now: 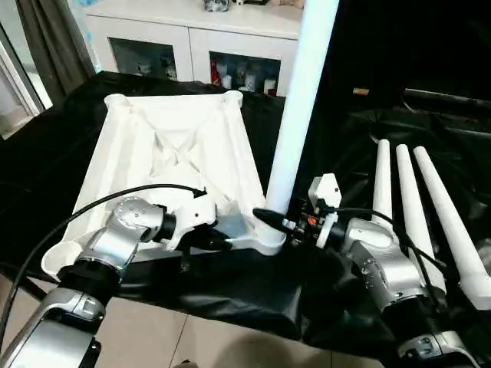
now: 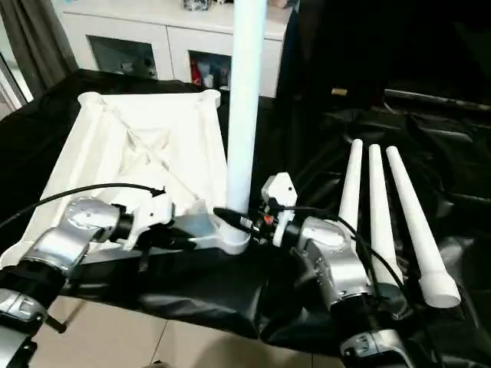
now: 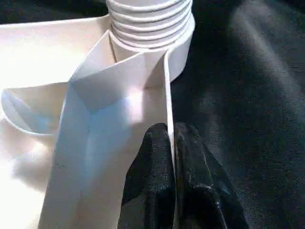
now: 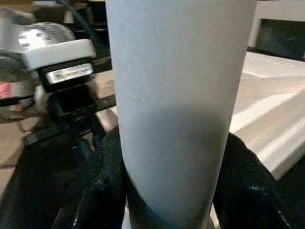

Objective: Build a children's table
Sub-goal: Pick table leg

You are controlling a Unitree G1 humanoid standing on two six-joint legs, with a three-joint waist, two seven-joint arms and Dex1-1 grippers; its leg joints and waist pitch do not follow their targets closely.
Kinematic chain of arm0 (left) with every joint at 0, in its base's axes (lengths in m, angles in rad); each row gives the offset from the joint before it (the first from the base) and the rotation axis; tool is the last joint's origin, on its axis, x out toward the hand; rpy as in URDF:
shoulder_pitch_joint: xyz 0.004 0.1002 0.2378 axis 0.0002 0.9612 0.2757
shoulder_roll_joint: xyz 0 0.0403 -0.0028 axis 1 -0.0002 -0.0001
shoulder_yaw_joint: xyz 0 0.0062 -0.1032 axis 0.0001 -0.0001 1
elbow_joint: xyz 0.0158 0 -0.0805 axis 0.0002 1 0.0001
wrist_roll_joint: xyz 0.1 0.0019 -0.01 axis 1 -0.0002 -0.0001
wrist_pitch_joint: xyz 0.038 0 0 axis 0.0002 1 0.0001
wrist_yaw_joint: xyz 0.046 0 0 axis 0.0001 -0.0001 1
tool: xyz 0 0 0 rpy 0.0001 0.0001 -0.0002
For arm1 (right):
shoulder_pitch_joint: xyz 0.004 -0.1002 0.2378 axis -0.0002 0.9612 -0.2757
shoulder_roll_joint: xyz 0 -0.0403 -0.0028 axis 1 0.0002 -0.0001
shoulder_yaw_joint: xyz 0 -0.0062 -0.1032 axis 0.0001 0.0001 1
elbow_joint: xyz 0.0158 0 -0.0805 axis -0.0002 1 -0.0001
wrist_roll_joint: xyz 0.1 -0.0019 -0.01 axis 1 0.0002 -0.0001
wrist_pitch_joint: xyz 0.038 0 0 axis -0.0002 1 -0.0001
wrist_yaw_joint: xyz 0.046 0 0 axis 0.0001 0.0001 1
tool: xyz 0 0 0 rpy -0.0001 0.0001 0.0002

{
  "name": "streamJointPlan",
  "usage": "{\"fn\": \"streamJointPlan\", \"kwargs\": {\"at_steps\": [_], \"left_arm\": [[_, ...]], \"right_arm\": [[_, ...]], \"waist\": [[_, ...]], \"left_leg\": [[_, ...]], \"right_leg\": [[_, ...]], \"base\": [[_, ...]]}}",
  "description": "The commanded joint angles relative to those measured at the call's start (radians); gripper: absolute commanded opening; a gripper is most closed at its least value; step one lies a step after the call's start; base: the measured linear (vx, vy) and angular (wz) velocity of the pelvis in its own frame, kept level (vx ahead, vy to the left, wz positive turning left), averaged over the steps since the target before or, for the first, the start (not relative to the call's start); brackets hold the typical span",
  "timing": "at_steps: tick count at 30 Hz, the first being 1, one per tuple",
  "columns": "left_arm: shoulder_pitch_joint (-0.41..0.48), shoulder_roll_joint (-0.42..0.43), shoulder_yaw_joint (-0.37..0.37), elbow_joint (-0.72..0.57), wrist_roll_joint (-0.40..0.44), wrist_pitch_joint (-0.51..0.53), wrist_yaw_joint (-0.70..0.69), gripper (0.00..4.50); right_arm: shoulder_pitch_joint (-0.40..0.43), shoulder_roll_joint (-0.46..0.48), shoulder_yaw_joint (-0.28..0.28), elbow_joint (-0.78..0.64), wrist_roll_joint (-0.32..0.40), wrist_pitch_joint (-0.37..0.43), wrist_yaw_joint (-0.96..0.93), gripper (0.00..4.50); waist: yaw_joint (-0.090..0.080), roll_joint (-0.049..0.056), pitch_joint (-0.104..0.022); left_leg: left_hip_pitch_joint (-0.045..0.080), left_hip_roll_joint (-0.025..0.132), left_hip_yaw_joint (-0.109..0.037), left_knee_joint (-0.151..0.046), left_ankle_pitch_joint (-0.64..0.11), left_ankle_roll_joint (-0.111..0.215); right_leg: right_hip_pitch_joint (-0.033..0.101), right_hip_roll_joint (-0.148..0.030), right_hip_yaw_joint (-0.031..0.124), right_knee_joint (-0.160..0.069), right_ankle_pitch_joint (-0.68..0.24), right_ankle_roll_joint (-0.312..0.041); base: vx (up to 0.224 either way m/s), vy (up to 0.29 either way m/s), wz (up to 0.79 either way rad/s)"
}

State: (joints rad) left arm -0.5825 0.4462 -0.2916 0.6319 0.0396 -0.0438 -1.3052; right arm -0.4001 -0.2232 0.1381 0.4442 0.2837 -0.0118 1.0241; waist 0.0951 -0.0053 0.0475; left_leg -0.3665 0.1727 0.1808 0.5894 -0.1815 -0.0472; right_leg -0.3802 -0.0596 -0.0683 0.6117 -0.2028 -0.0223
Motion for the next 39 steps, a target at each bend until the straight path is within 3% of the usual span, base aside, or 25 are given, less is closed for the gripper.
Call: {"fn": "streamJointPlan", "kwargs": {"at_steps": [1,4,10,15,20,22,23,25,26,27,28,29,30,31,32,33,34,35,36,37,38,39], "left_arm": [[-0.012,-0.009,-0.017,-0.095,-0.058,-0.004,-0.091,0.0],[-0.015,-0.016,-0.001,-0.084,-0.064,-0.004,-0.076,0.0],[-0.021,-0.024,0.005,-0.051,-0.055,-0.004,-0.053,0.0],[-0.016,-0.019,0.003,-0.06,-0.054,0.003,-0.048,0.0],[-0.035,-0.02,-0.006,0.0,0.015,-0.03,0.049,0.0],[-0.054,-0.032,-0.008,0.044,0.057,-0.033,0.136,0.0],[-0.062,-0.039,-0.007,0.06,0.07,-0.018,0.173,0.0],[-0.075,-0.054,0.0,0.079,0.078,0.014,0.219,0.0],[-0.075,-0.054,0.0,0.079,0.078,0.014,0.219,0.0],[-0.091,-0.082,0.019,0.1,0.068,0.06,0.269,0.0],[-0.098,-0.09,0.024,0.107,0.066,0.074,0.285,0.0],[-0.105,-0.099,0.028,0.116,0.065,0.085,0.301,0.0],[-0.105,-0.099,0.028,0.116,0.065,0.085,0.301,0.0],[-0.135,-0.138,0.044,0.142,0.073,0.147,0.387,0.0],[-0.151,-0.159,0.051,0.157,0.081,0.183,0.438,0.0],[-0.166,-0.18,0.059,0.17,0.085,0.215,0.483,0.0],[-0.174,-0.193,0.064,0.179,0.087,0.235,0.512,0.0],[-0.18,-0.203,0.067,0.185,0.089,0.25,0.533,0.0],[-0.193,-0.223,0.074,0.198,0.095,0.279,0.578,0.0],[-0.205,-0.247,0.077,0.202,0.101,0.317,0.621,0.0],[-0.214,-0.267,0.077,0.202,0.104,0.348,0.654,0.0],[-0.219,-0.282,0.076,0.197,0.106,0.368,0.678,0.0]], "right_arm": [[0.045,-0.025,0.056,0.122,-0.051,0.062,0.021,1.88],[0.039,-0.015,0.049,0.146,-0.061,0.05,0.007,1.88],[0.038,0.002,0.034,0.173,-0.06,0.043,-0.014,1.88],[0.051,0.007,0.032,0.168,-0.06,0.038,-0.013,1.88],[0.048,0.022,0.009,0.201,-0.087,0.014,-0.113,1.88],[0.022,0.043,-0.028,0.259,-0.113,-0.008,-0.254,1.88],[0.011,0.053,-0.042,0.286,-0.125,-0.024,-0.317,1.88],[-0.004,0.07,-0.061,0.314,-0.131,-0.037,-0.386,1.88],[-0.004,0.07,-0.061,0.314,-0.131,-0.037,-0.386,1.88],[-0.026,0.094,-0.076,0.346,-0.133,-0.044,-0.463,1.88],[-0.034,0.102,-0.08,0.358,-0.132,-0.046,-0.484,1.88],[-0.043,0.11,-0.083,0.37,-0.132,-0.049,-0.504,1.88],[-0.043,0.11,-0.083,0.37,-0.132,-0.049,-0.504,1.88],[-0.092,0.139,-0.086,0.431,-0.15,-0.055,-0.614,1.88],[-0.12,0.154,-0.091,0.466,-0.158,-0.059,-0.676,1.87],[-0.145,0.167,-0.096,0.496,-0.164,-0.059,-0.733,1.87],[-0.159,0.175,-0.101,0.514,-0.165,-0.059,-0.761,1.87],[-0.17,0.181,-0.104,0.527,-0.165,-0.06,-0.781,1.87],[-0.192,0.193,-0.11,0.553,-0.166,-0.06,-0.822,1.87],[-0.216,0.205,-0.117,0.582,-0.167,-0.056,-0.871,1.87],[-0.237,0.218,-0.127,0.609,-0.163,-0.056,-0.912,1.87],[-0.254,0.225,-0.126,0.631,-0.173,-0.058,-0.951,1.87]], "waist": [[-0.001,0.006,-0.057],[-0.003,0.011,-0.056],[-0.009,0.01,-0.049],[-0.009,0.015,-0.051],[-0.01,0.013,-0.048],[-0.016,0.011,-0.036],[-0.021,0.009,-0.026],[-0.029,0.007,-0.021],[-0.034,0.01,-0.018],[-0.045,0.021,-0.023],[-0.053,0.023,-0.022],[-0.061,0.031,-0.021],[-0.063,0.039,-0.02],[-0.067,0.04,-0.023],[-0.066,0.033,-0.02],[-0.068,0.026,-0.015],[-0.068,0.026,-0.015],[-0.081,0.018,-0.012],[-0.086,0.018,-0.01],[-0.068,0.061,-0.011],[-0.007,0.05,-0.012],[-0.017,-0.006,-0.047]], "left_leg": [[0.014,0.074,-0.026,-0.08,-0.219,0.031],[0.015,0.073,-0.026,-0.08,-0.227,0.028],[0.023,0.074,-0.03,-0.087,-0.323,-0.006],[0.021,0.074,-0.029,-0.088,-0.299,-0.004],[0.024,0.074,-0.03,-0.089,-0.329,-0.011],[0.033,0.071,-0.035,-0.091,-0.409,-0.033],[0.046,0.067,-0.041,-0.089,-0.48,-0.048],[0.065,0.06,-0.053,-0.08,-0.555,-0.055],[0.067,0.059,-0.057,-0.08,-0.577,-0.058],[0.059,0.066,-0.071,-0.095,-0.643,-0.068],[0.06,0.069,-0.073,-0.101,-0.669,-0.069],[0.058,0.075,-0.081,-0.116,-0.731,-0.079],[0.059,0.079,-0.083,-0.126,-0.776,-0.086],[0.043,0.087,-0.086,-0.149,-0.828,-0.096],[0.036,0.087,-0.076,-0.165,-0.837,-0.108],[0.072,0.064,-0.061,-0.133,-0.818,-0.111],[0.072,0.064,-0.061,-0.133,-0.818,-0.111],[0.108,0.04,-0.059,-0.063,-0.695,-0.065],[0.098,0.043,-0.058,-0.063,-0.676,-0.056],[-0.01,0.094,-0.063,-0.166,-0.795,-0.063],[-0.097,0.082,0.001,-0.245,-0.936,-0.105],[0.031,0.055,0.021,-0.185,-0.693,-0.052]], "right_leg": [[0.033,-0.104,0.06,-0.069,-0.143,-0.235],[0.034,-0.103,0.059,-0.07,-0.145,-0.241],[0.027,-0.106,0.063,-0.088,-0.304,-0.209],[0.028,-0.103,0.063,-0.081,-0.235,-0.219],[0.025,-0.105,0.064,-0.088,-0.289,-0.208],[0.015,-0.109,0.063,-0.103,-0.446,-0.178],[0.004,-0.113,0.058,-0.121,-0.593,-0.141],[-0.006,-0.119,0.042,-0.149,-0.776,-0.063],[-0.005,-0.118,0.034,-0.155,-0.8,-0.048],[0.014,-0.113,0.013,-0.156,-0.753,-0.036],[0.016,-0.109,0.005,-0.157,-0.718,-0.04],[0.029,-0.102,-0.013,-0.149,-0.644,-0.049],[0.033,-0.095,-0.02,-0.144,-0.601,-0.056],[0.053,-0.088,-0.019,-0.109,-0.499,-0.074],[0.049,-0.09,-0.006,-0.091,-0.458,-0.098],[0.008,-0.099,-0.016,-0.139,-0.602,-0.086],[0.008,-0.099,-0.016,-0.139,-0.602,-0.086],[-0.001,-0.124,-0.073,-0.217,-0.8,-0.007],[0.012,-0.12,-0.098,-0.226,-0.804,0.018],[0.125,-0.087,-0.106,-0.056,-0.599,0.003],[0.145,-0.019,-0.081,0.102,-0.228,-0.035],[0.062,-0.05,0.021,0.062,-0.349,-0.031]], "base": [[0.0,0.0,0.0],[0.0,0.0,0.0],[0.0,0.0,0.0],[0.0,0.0,0.0],[0.0,0.0,0.0],[0.0,0.0,0.0],[-0.058,-0.002,-0.03],[-0.067,0.003,-0.07],[0.0,0.0,0.0],[0.0,0.0,0.0],[0.0,0.0,0.0],[-0.044,0.053,-0.09],[-0.022,0.053,-0.07],[-0.022,0.053,-0.07],[0.0,0.0,0.0],[0.0,0.0,0.0],[-0.052,-0.008,0.02],[0.0,0.0,0.0],[-0.016,0.029,-0.2],[0.001,0.033,-0.21],[0.0,0.0,0.0],[0.092,-0.158,0.23]]}}
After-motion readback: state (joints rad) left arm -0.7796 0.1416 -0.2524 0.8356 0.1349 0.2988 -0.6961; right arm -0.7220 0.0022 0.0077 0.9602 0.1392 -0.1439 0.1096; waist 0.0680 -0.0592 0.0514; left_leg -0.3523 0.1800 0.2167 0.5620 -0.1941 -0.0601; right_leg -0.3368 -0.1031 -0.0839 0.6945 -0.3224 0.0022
